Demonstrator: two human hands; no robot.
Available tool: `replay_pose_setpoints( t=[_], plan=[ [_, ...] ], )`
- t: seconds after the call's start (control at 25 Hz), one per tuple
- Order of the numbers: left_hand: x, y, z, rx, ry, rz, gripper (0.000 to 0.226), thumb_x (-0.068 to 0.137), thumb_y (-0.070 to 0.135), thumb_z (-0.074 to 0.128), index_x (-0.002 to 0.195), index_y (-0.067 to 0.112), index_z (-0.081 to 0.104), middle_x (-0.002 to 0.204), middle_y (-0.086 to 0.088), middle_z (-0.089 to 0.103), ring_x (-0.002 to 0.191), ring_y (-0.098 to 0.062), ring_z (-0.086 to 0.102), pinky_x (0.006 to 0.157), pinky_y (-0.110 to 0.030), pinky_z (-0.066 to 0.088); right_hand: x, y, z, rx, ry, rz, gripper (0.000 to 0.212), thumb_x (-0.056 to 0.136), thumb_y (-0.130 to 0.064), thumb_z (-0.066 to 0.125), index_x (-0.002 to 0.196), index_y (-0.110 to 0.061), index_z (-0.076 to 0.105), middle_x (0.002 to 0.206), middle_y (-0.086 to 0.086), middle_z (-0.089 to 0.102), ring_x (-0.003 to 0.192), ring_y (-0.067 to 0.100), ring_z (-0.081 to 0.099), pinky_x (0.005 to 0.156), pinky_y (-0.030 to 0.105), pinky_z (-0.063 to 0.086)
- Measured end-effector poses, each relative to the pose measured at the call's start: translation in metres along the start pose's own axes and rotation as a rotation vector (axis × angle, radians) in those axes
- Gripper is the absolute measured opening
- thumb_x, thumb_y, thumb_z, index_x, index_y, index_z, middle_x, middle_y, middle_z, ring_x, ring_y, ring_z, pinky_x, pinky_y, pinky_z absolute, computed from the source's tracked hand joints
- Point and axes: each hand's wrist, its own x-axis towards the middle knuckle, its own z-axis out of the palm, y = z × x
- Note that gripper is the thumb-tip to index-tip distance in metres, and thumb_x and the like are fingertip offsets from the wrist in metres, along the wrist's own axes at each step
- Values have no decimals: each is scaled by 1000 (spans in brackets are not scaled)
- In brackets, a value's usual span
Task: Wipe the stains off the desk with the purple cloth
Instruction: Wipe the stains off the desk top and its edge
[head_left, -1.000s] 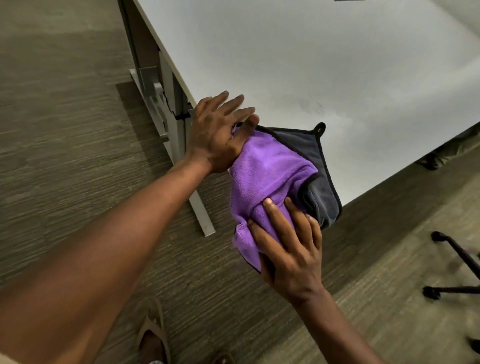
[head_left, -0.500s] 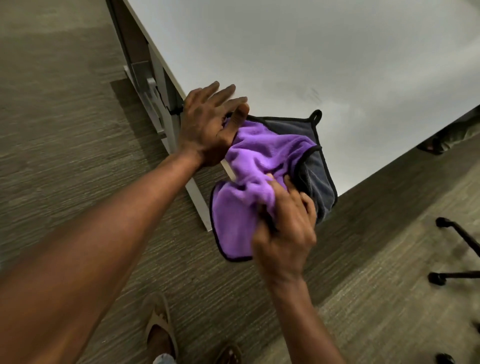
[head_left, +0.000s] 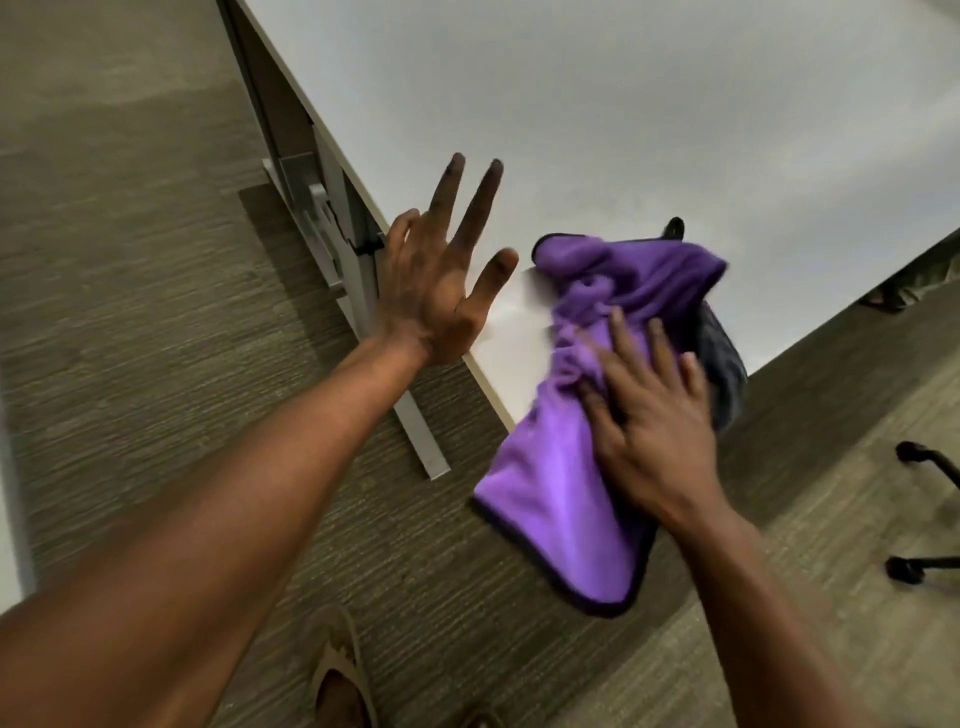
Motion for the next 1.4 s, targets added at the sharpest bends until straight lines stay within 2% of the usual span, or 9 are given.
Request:
replay_pose_setpoints(
  t=[0.12, 0.28, 0.44, 0.52, 0.68, 0.8, 0.96, 1.16, 1.4],
  plan=[
    [2, 1, -2, -6, 12, 25, 75, 101, 60, 23, 163, 20, 12, 172, -14, 6, 148, -28, 38, 116, -55, 31, -15, -50, 8, -57, -41, -156, 59, 100, -65, 13, 158, -57, 1, 172, -17, -4, 161, 24, 2, 130, 53, 5],
    [5, 1, -4, -67, -85, -33, 83, 95, 75, 2, 161, 24, 2, 171, -10, 13, 158, -30, 18, 123, -53, 20, 9, -64, 11, -60, -69, -129, 63, 101, -58, 22, 161, -46, 11, 173, -14, -2, 161, 28, 4, 129, 54, 5],
    [23, 6, -13, -59, -105, -155, 86, 92, 79, -1, 164, 32, 13, 168, -13, 25, 149, -33, 37, 118, -52, 33, 65, -85, 7, 71, -24, -34, 59, 107, -45, 32, 163, -34, 17, 174, -8, 6, 160, 30, 5, 129, 53, 2],
    [33, 8, -17, 62, -104, -97, 79, 97, 74, 8, 163, 32, 20, 165, -14, 32, 139, -37, 49, 112, -50, 40, 71, -72, 5, 91, -34, -60, 56, 108, -45, 30, 163, -37, 19, 173, -10, 8, 161, 27, 6, 130, 49, 1],
    [58, -3, -18, 53, -244, -81, 75, 97, 74, 16, 163, 37, 15, 171, -2, 19, 158, -23, 14, 128, -42, 18, 50, 9, -7, 56, -4, 68, 54, 106, -54, 14, 159, -53, 4, 171, -17, 8, 160, 15, 9, 130, 42, 2],
    [59, -9, -9, 33, -310, -177, 75, 96, 73, 14, 163, 39, 4, 173, 4, 3, 159, -15, -6, 130, -37, 3, 69, 69, -24, 12, 38, 233, 55, 108, -50, 16, 162, -45, 5, 172, -11, 13, 160, 16, 12, 130, 46, 10],
    [60, -12, 0, 69, -262, -174, 75, 96, 75, 10, 162, 41, 2, 173, 6, 1, 159, -14, -11, 130, -41, 3, 154, 89, -29, 21, 51, 334, 59, 109, -45, 17, 165, -30, 8, 174, 1, 12, 160, 29, 10, 130, 49, 7],
    [62, -13, -2, 39, -210, -160, 77, 94, 73, 10, 163, 39, 7, 173, 3, 7, 160, -16, -6, 130, -44, 6, 196, 20, -10, 30, 10, 26, 59, 110, -46, 16, 165, -30, 3, 174, -6, 1, 161, 19, 3, 131, 42, 3],
    [62, -15, -1, 50, -211, -177, 80, 93, 73, 8, 164, 36, 7, 173, 1, 6, 160, -18, -5, 129, -49, 10, 101, 16, -16, 68, -142, -346, 55, 106, -57, 16, 160, -50, 11, 170, -19, 12, 159, 11, 11, 130, 34, 2]
  ],
)
